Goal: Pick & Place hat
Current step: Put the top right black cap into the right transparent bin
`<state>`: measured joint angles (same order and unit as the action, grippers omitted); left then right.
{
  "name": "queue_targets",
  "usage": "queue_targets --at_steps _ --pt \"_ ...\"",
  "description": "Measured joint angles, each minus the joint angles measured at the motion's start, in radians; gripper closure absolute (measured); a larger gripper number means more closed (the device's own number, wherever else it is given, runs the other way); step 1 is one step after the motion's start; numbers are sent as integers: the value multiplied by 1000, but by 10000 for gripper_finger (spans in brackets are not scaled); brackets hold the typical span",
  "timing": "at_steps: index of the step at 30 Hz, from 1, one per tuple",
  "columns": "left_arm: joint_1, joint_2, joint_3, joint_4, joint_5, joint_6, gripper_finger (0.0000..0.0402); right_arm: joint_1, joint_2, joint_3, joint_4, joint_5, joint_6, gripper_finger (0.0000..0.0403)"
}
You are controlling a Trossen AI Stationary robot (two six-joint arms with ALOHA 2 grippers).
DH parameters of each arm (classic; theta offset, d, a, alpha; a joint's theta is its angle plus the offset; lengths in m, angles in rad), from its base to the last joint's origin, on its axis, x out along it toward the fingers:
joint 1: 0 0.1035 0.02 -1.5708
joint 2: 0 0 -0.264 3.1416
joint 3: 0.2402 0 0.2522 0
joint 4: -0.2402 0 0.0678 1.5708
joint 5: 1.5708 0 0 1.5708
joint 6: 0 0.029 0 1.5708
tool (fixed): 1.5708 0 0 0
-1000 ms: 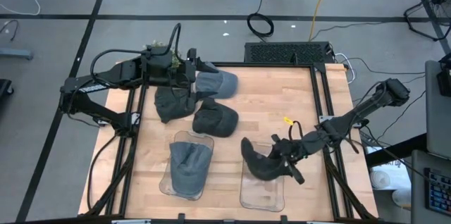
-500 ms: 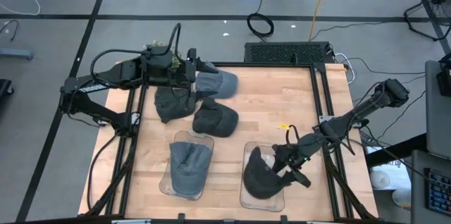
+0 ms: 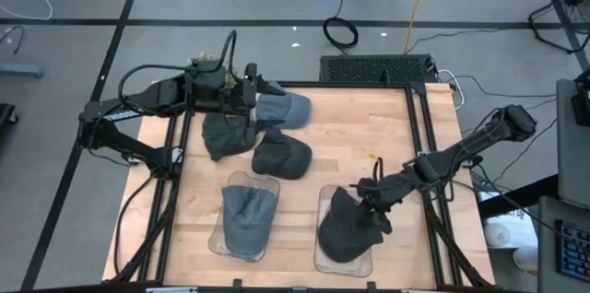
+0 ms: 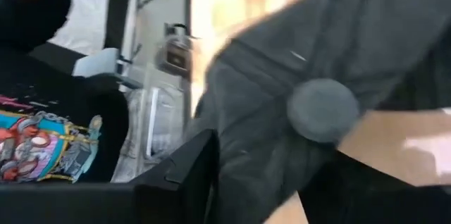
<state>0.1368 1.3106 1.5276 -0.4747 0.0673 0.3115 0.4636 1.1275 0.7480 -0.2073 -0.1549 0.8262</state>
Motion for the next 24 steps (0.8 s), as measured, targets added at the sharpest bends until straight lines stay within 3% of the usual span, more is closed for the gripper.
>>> queue_targets --at_steps 6,11,14,19,24 --pt "0 0 0 0 0 1 95 -28 0 0 -21 24 -111 268" --pt "0 0 0 0 0 0 91 -35 0 0 34 -14 -273 355" --pt "0 0 0 0 0 0 85 -40 0 0 122 -95 -386 394" --pt "0 0 0 0 0 -1 75 -52 0 0 313 -260 -487 401" --pt "0 0 0 0 0 -3 76 -71 0 0 413 -436 -488 402"
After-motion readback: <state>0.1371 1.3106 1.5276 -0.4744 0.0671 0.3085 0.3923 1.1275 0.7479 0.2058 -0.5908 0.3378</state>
